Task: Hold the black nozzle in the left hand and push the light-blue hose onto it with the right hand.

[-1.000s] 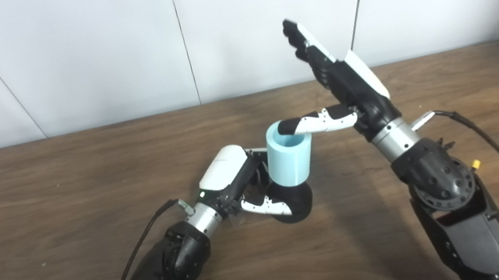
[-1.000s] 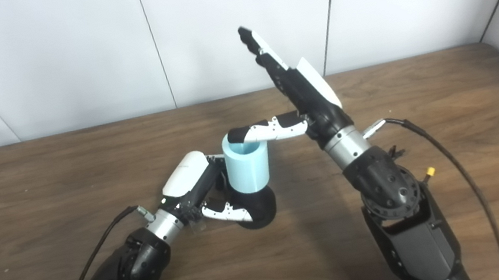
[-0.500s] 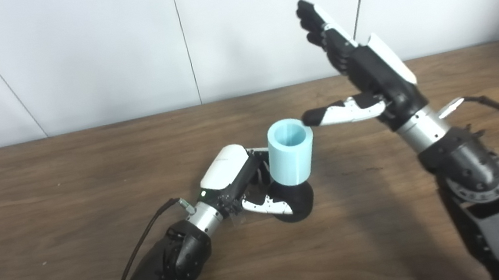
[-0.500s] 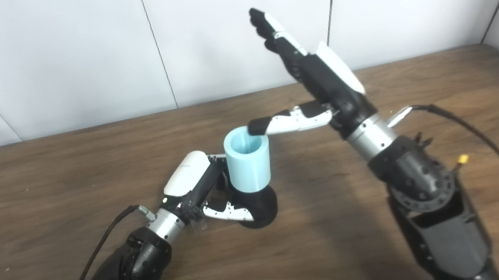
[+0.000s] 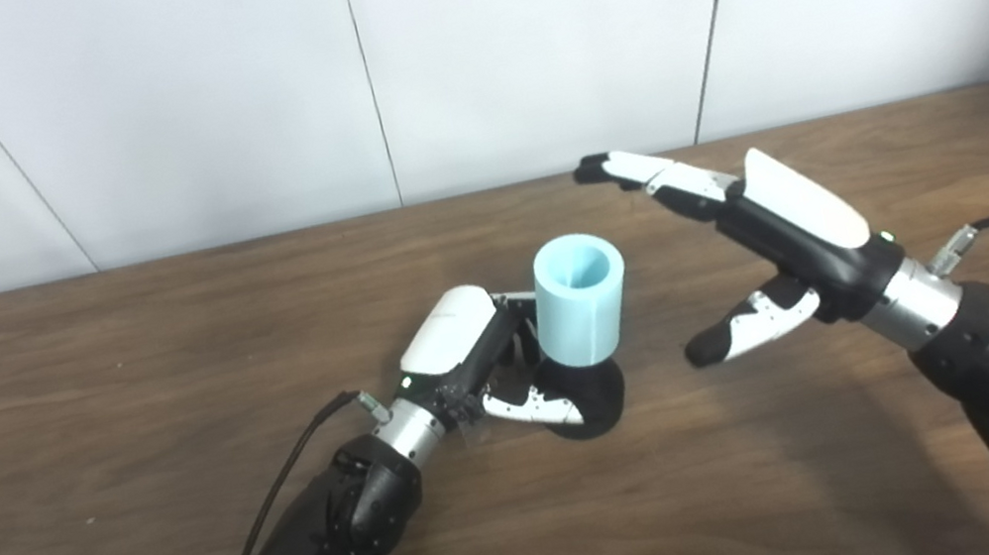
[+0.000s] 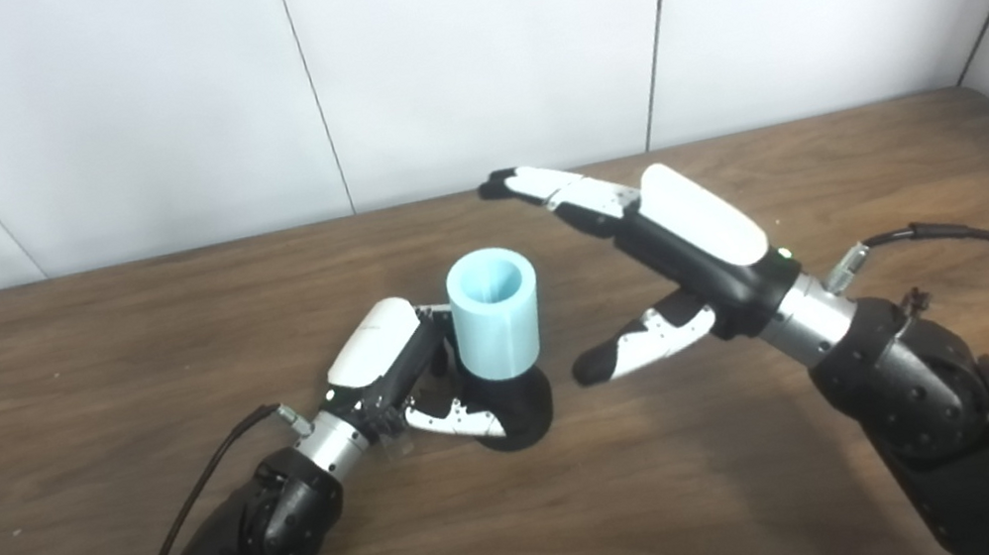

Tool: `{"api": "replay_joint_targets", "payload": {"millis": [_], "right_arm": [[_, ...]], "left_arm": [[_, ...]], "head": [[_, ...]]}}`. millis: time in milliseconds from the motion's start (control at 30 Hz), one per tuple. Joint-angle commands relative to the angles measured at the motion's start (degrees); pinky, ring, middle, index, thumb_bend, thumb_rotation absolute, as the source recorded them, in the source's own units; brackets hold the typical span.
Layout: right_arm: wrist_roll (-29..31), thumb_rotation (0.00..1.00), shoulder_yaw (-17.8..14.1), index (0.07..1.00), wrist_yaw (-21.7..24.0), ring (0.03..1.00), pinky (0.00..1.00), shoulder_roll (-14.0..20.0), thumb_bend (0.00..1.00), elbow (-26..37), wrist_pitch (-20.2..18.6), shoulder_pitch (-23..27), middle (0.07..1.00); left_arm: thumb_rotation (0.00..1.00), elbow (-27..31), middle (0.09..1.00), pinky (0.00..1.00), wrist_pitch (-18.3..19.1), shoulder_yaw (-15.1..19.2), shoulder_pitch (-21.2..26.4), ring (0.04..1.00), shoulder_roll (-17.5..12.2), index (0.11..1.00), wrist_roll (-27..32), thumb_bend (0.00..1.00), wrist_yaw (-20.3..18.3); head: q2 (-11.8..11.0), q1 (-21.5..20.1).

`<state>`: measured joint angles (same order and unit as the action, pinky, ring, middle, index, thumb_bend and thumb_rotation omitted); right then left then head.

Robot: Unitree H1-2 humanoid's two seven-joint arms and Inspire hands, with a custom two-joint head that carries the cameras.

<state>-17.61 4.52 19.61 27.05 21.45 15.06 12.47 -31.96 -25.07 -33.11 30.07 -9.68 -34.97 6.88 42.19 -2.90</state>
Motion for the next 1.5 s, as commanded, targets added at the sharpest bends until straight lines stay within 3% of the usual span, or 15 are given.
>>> {"api": "replay_joint_targets", "payload": {"millis": [0,300,400,567,833,1200,1467], "right_arm": [[-0.8,0.92,-0.3,0.905,0.5,0.906,0.83,1.3,0.72,2.0,-0.6,1.1,0.931],[-4.6,0.91,2.7,0.945,5.5,0.935,0.84,2.2,0.7,3.9,-2.0,2.1,0.961],[-6.4,0.96,4.0,0.969,7.1,0.972,0.87,2.6,0.71,4.3,-2.1,2.7,0.984],[-8.5,0.94,5.6,0.97,8.9,0.987,0.9,3.2,0.75,4.7,-2.0,2.9,0.985],[-13.0,0.93,8.1,0.96,9.7,1.0,0.92,5.5,0.79,4.3,1.5,2.0,0.995],[-19.2,0.87,11.8,0.885,8.8,0.967,0.92,7.8,0.82,2.6,6.6,2.0,0.939],[-21.2,0.82,14.1,0.859,10.2,0.967,0.96,8.4,0.81,3.3,4.5,1.7,0.927]], "left_arm": [[0.0,-5.0,0.476,0.33,2.9,-2.4,-5.9,0.387,-0.9,0.506,-3.2,0.5,-3.2],[0.0,-5.1,0.471,0.33,2.7,-2.4,-6.0,0.384,-0.9,0.508,-2.9,0.5,-3.5],[0.0,-5.0,0.471,0.33,2.5,-2.4,-6.0,0.381,-1.0,0.51,-3.1,0.5,-3.3],[0.0,-5.0,0.471,0.34,2.8,-2.5,-5.9,0.384,-1.1,0.509,-3.2,0.5,-3.5],[0.0,-4.4,0.478,0.34,2.8,-2.4,-6.2,0.386,-1.4,0.506,-3.3,0.5,-3.4],[0.0,-4.1,0.47,0.33,3.0,-2.1,-6.1,0.382,-1.7,0.508,-2.6,0.5,-4.3],[0.0,-3.7,0.47,0.33,3.1,-1.9,-6.2,0.377,-1.7,0.512,-2.5,0.5,-4.5]], "head": [[0.0,-0.1],[0.2,0.1],[0.2,0.1],[0.2,0.1],[0.8,0.3],[1.1,0.1],[1.2,0.3]]}}
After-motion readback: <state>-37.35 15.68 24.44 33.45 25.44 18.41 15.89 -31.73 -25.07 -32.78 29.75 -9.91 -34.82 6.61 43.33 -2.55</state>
